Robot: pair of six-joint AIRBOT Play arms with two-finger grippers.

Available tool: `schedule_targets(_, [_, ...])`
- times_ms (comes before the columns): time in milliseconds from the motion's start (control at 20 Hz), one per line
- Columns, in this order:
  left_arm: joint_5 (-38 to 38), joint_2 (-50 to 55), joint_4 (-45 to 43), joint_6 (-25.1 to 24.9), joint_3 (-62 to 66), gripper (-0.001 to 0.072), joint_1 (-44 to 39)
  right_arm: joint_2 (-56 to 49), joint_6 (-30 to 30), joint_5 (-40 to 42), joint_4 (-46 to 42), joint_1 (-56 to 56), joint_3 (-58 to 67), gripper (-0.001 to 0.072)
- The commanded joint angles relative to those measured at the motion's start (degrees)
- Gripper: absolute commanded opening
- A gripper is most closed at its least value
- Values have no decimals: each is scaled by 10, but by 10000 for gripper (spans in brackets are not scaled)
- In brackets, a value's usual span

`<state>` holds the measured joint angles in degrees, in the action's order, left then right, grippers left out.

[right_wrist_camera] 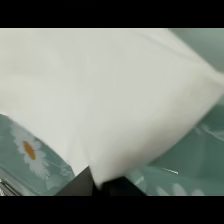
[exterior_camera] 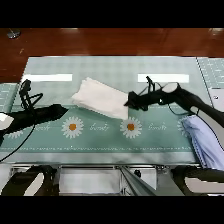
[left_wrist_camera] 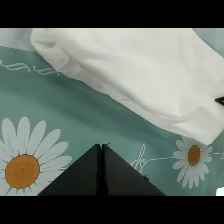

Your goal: Fold the shirts.

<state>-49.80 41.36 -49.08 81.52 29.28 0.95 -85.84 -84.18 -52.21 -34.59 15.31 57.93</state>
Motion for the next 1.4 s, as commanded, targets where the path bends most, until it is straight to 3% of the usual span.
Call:
schedule_targets(0, [3,1,11,0,0,24,0,-11,-45,-88,-145,8,205,20])
schedule_targets(150, [-1,0,18,0,0,24,0,-11,-120,-184,-347,1,404,20])
schedule_targets(250, [-3,0,24,0,0,24,-3,-11,-139,-266,-423,-26,513,20])
schedule_targets(350, [-3,1,24,0,0,24,-11,-8,-154,-362,-452,-71,595,19])
schedule_targets(600, [-1,1,24,0,0,24,-39,53,-204,-515,-462,-239,601,20])
schedule_targets(750, [6,1,24,0,0,24,-53,120,-208,-542,-480,-347,531,20])
schedule_targets(900, [24,1,24,0,0,24,-65,215,-205,-542,-559,-449,419,20])
schedule_targets(1150, [57,2,24,0,0,24,-84,358,-139,-542,-673,-618,202,21])
schedule_targets(1250, [63,5,24,0,0,24,-86,409,-141,-539,-676,-678,88,22])
schedule_targets(1300, [63,8,24,0,0,24,-87,432,-151,-529,-664,-696,31,104])
schedule_targets(1350, [63,12,24,0,0,24,-87,445,-153,-521,-661,-699,-9,409])
